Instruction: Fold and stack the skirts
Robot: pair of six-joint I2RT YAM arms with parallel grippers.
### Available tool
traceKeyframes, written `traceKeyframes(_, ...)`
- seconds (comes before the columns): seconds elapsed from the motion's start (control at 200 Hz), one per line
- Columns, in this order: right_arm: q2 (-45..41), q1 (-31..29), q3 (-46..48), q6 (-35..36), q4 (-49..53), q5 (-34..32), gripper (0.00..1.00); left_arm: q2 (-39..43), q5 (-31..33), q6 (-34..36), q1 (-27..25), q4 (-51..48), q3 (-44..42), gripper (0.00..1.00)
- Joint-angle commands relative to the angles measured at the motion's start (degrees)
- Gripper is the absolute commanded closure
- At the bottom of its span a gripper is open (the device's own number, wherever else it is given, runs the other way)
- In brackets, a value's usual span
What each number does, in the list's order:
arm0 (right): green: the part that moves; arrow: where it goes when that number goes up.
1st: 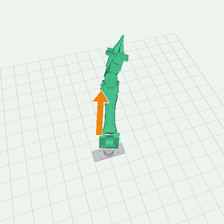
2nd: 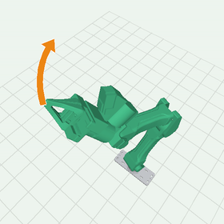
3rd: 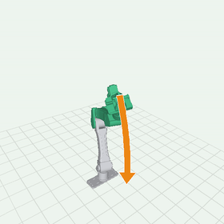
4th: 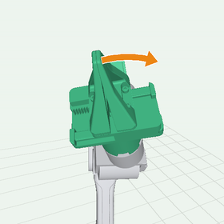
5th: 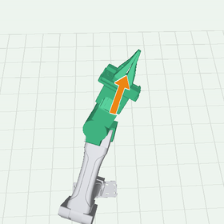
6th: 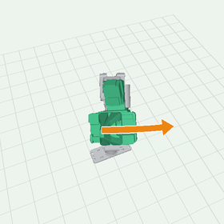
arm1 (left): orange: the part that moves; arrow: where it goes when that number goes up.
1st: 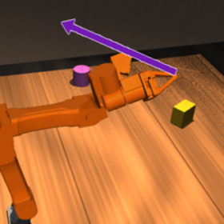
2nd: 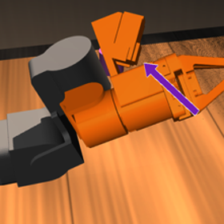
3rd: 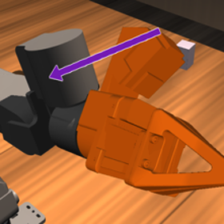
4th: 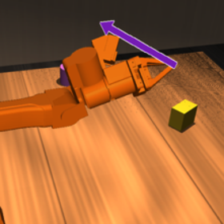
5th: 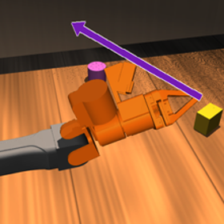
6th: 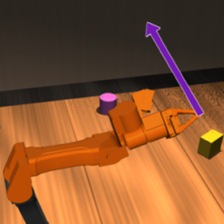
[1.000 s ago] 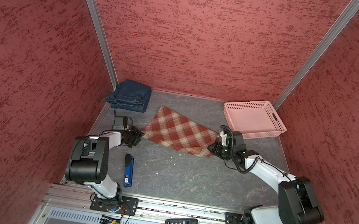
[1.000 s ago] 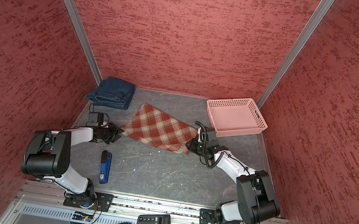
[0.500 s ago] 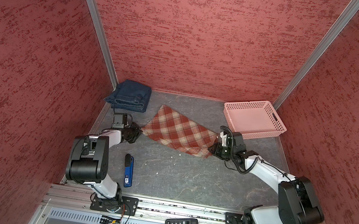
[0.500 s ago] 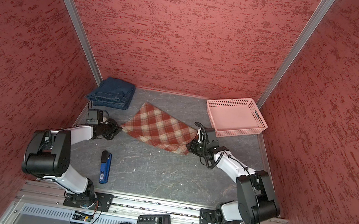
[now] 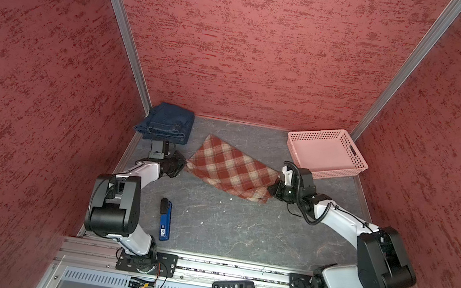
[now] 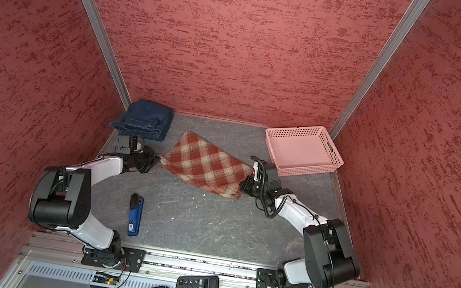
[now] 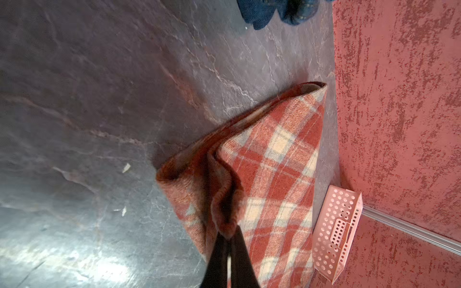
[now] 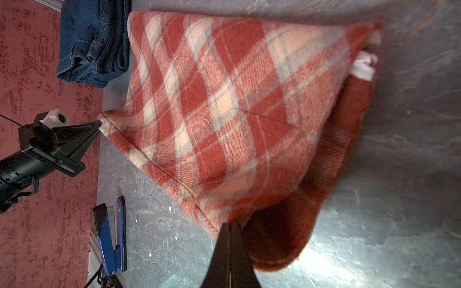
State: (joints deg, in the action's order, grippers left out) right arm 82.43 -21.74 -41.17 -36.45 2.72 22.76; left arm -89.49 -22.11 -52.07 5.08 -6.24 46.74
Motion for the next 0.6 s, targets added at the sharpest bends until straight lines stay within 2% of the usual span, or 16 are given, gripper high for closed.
traceKeyframes(0.0,-2.0,-0.4,0.0,-0.5,-1.2,-1.0,1.0,1.8,1.1,1.4,-0.1,-1.6,1.5,1.0)
traceKeyframes(0.13,-3.3,-0.4,-2.7,-1.1,-0.4,-2.7,1.0,1.5,1.3,1.6,-0.5,-2.9,4.8,1.0)
traceKeyframes(0.245,-2.0,-0.3,-8.7,0.3,3.7,-6.1,1.0,-0.4,1.7,2.7,-1.3,-4.9,10.8,1.0)
traceKeyframes(0.356,0.3,1.2,-15.2,1.6,7.3,-9.8,1.0,-3.8,2.5,4.3,-2.5,-7.2,19.1,1.0)
traceKeyframes(0.596,8.2,7.1,-30.6,5.3,10.9,-10.2,1.0,-16.3,2.9,9.2,-4.2,-12.5,42.7,1.0)
